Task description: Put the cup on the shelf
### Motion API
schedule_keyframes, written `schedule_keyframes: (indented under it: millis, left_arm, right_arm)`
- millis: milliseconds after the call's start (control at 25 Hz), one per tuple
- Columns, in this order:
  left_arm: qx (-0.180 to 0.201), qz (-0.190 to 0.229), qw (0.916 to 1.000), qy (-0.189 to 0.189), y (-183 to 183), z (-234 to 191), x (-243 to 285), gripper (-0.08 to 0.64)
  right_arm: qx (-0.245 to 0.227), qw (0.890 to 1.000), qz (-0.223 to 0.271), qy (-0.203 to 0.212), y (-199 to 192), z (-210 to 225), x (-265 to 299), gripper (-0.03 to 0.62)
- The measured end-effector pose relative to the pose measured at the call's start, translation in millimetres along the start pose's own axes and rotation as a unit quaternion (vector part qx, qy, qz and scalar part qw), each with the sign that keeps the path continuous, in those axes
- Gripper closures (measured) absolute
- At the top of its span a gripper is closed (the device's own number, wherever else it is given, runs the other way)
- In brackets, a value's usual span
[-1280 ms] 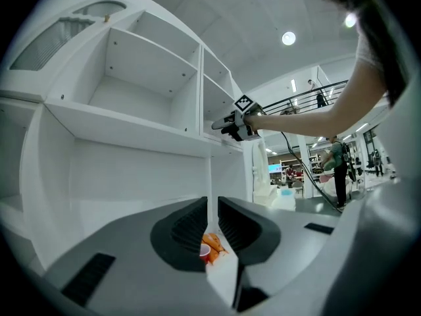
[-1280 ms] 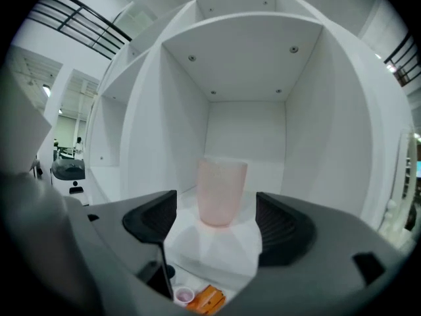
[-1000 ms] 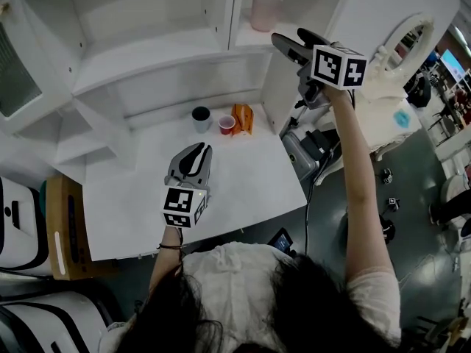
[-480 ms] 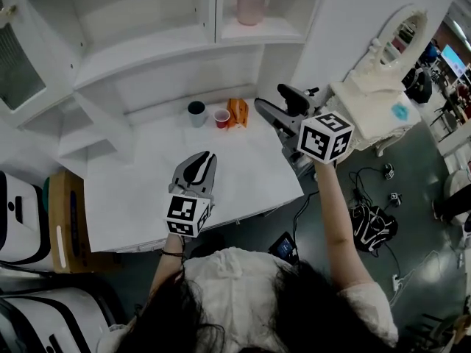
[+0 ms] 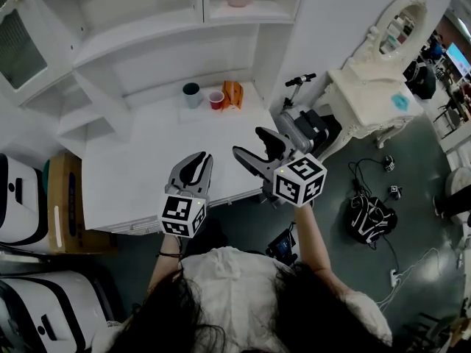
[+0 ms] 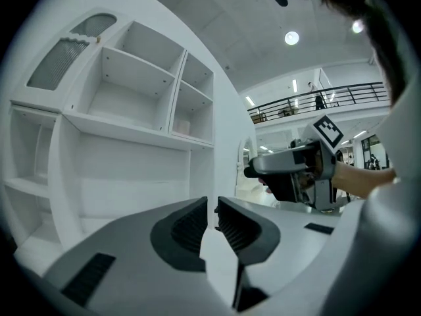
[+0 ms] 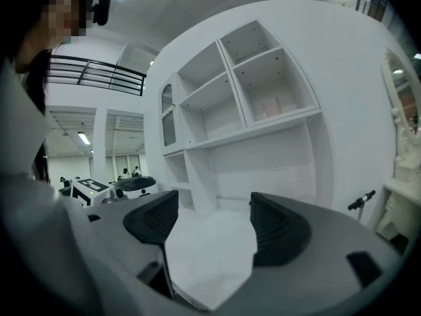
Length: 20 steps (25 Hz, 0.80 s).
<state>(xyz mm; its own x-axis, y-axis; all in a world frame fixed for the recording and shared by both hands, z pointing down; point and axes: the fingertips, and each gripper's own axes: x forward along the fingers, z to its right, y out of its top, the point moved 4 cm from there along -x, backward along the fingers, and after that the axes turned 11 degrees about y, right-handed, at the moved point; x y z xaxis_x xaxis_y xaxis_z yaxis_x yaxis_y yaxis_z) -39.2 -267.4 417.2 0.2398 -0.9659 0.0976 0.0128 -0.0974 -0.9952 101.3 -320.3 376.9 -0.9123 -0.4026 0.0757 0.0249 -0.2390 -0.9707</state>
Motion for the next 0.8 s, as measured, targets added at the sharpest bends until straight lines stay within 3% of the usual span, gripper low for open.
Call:
schedule_keyframes:
  millis: [560, 600, 680, 800]
  left_arm:
    - [-0.01, -0.061, 0.9971, 0.044, -48.0, 32.6, -108.6, 0.499]
    - [-0.01, -0.062, 0.9969, 0.047, -49.0, 34.2, -114.9, 0.499]
    - [-0.009, -0.063, 0.9967, 0.051, -49.8, 38.0, -125.6, 0.499]
    - [-0.005, -0.062, 0.9966, 0.055, -50.3, 39.4, -137.3, 0.499]
  right_arm:
    - [0.055, 0.998, -0.02, -0.021, -101.5, -91.7, -44.6, 0.246]
    - [0.055, 0.998, -0.016, -0.029, -103.6, -95.6, -47.4, 0.269]
    - [0.055, 0.997, -0.004, -0.049, -105.5, -100.5, -54.8, 0.416]
    - [0.06, 0.997, -0.001, -0.047, -107.7, -109.3, -58.9, 0.422]
